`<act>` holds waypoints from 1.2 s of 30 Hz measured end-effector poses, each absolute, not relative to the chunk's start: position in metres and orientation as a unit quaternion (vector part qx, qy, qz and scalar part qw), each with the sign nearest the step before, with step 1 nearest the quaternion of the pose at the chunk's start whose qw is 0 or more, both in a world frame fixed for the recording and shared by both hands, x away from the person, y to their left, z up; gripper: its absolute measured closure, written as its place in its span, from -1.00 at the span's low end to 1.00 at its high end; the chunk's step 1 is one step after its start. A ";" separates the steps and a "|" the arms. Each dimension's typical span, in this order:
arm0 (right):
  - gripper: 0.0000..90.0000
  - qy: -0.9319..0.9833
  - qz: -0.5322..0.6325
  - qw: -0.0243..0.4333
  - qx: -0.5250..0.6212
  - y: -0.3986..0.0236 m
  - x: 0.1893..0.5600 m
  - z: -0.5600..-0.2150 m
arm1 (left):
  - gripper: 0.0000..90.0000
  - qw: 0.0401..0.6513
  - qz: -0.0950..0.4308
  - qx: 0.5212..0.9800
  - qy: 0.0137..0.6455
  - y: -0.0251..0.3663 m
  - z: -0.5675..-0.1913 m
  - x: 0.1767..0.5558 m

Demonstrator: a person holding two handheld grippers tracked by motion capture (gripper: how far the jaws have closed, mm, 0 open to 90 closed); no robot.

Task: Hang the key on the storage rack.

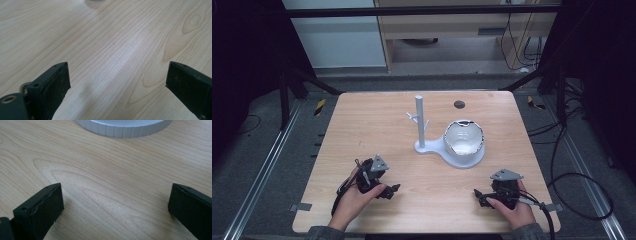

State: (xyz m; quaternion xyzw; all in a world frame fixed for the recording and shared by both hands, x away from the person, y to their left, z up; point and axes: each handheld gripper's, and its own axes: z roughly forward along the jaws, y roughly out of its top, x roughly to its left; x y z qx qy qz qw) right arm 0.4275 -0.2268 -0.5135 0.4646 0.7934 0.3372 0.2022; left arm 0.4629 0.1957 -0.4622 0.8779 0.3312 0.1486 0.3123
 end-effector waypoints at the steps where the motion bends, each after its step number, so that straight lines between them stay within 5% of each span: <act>1: -0.99 0.793 0.337 0.202 0.465 -0.227 0.427 -0.514 | -0.89 0.308 0.150 0.878 0.335 0.199 -0.460 0.463; 23: -0.99 0.798 0.339 0.198 0.456 -0.228 0.427 -0.514 | -0.88 0.158 0.094 0.902 0.392 0.246 -0.426 0.492; 36: -0.99 0.798 0.338 0.201 0.456 -0.228 0.426 -0.514 | -0.59 0.086 0.069 0.917 0.384 0.239 -0.428 0.504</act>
